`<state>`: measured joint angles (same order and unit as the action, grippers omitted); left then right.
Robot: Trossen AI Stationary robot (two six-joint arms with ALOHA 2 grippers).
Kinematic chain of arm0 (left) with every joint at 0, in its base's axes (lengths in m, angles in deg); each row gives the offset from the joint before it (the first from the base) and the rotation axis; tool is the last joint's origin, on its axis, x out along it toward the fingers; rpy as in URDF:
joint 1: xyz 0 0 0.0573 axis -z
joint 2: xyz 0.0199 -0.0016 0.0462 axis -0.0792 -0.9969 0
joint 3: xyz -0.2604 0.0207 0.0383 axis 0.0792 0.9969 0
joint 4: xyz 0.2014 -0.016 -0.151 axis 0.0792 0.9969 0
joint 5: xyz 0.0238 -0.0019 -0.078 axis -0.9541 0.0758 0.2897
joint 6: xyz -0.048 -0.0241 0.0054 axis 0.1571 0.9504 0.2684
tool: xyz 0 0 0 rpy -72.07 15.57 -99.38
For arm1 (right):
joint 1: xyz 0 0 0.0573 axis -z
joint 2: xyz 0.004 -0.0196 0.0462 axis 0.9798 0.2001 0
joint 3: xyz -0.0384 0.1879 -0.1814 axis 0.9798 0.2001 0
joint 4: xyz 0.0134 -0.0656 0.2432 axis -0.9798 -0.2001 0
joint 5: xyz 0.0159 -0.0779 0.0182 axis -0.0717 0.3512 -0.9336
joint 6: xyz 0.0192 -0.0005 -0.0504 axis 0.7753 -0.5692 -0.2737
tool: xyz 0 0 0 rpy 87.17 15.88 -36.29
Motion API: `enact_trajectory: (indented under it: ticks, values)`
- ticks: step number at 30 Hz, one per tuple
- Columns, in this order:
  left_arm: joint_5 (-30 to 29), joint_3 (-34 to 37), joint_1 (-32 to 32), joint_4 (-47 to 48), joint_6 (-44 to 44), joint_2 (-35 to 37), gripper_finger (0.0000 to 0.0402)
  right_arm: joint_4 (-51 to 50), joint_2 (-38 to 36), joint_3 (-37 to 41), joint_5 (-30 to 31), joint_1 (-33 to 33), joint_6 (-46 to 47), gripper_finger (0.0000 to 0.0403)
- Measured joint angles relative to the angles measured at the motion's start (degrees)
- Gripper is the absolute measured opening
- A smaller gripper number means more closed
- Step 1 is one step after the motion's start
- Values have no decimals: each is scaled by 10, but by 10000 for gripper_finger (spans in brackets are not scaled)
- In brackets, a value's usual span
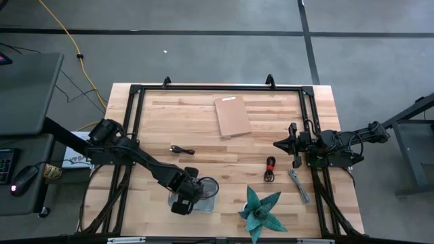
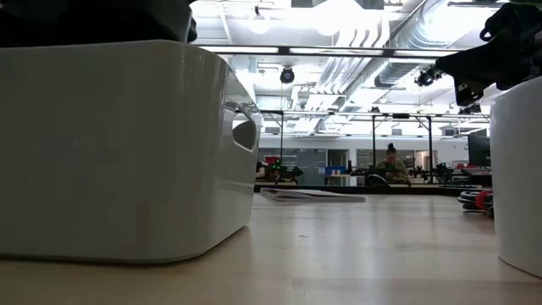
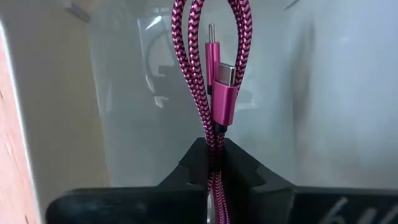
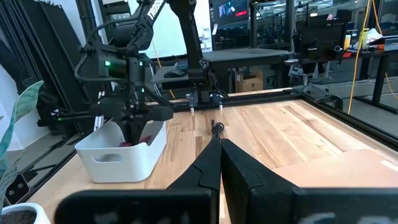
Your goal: Pick and place USB-C Cables
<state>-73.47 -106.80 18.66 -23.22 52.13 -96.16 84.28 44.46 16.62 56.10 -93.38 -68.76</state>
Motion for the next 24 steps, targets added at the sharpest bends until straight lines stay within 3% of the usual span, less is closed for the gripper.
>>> enact_trajectory:
  ticks: [11,21,24]
  values:
    - [6,0,-2,-3,-19,-7,66,0,0,0,0,0,0,0]
    - [36,0,-38,20,9,4,177,0,0,0,0,0,0,0]
    - [55,-20,-55,75,12,17,202,0,0,0,0,0,0,0]
